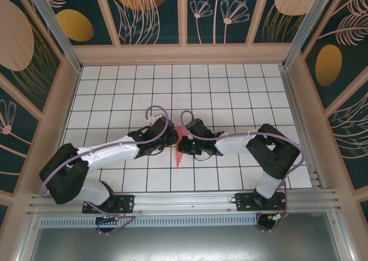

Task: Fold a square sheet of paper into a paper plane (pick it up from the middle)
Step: Move a paper plane to the center of the table.

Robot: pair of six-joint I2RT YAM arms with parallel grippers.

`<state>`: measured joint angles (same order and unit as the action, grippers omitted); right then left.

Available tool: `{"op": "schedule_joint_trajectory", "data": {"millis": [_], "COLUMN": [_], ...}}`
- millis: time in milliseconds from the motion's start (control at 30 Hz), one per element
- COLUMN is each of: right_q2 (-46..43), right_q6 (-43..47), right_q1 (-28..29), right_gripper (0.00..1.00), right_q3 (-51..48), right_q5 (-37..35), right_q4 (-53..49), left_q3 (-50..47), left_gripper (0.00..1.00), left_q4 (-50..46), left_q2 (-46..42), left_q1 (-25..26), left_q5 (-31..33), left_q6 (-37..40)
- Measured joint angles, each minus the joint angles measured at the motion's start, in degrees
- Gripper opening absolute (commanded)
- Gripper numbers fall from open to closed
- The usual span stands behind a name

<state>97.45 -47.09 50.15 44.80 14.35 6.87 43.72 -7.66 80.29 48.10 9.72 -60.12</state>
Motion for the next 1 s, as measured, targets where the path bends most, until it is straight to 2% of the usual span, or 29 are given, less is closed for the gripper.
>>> {"op": "schedule_joint_trajectory", "data": {"millis": [167, 333, 567, 667, 733, 1000], "right_q2": [-0.39, 5.92, 16.52, 17.84, 17.99, 19.58], "right_q6": [5.29, 10.40, 15.72, 16.90, 17.40, 17.81], "right_q1": [-0.20, -1.44, -3.78, -4.42, -4.70, -5.11], "right_gripper": [0.07, 0.10, 0.12, 0.15, 0.22, 0.23], "right_q3": [13.11, 26.56, 34.62, 35.98, 36.24, 36.39], "right_q5": [-11.74, -18.99, -20.94, -20.79, -20.70, -20.11], "right_q4": [-17.55, -28.92, -39.78, -41.64, -42.10, -42.05], "left_q3": [-2.03, -5.18, -8.72, -9.57, -10.03, -10.58], "left_gripper": [0.42, 0.42, 0.42, 0.42, 0.43, 0.43], "left_q4": [0.63, 0.11, -1.46, -1.60, -1.60, -1.57], "left_q2": [-9.40, -15.17, -20.46, -22.25, -22.99, -23.15], "left_q1": [0.00, -0.02, -0.11, -0.11, -0.11, -0.11], "left_q5": [4.04, 9.03, 12.55, 13.49, 13.75, 13.97], "left_q6": [-0.15, -1.33, -2.84, -3.23, -3.41, -3.61]}}
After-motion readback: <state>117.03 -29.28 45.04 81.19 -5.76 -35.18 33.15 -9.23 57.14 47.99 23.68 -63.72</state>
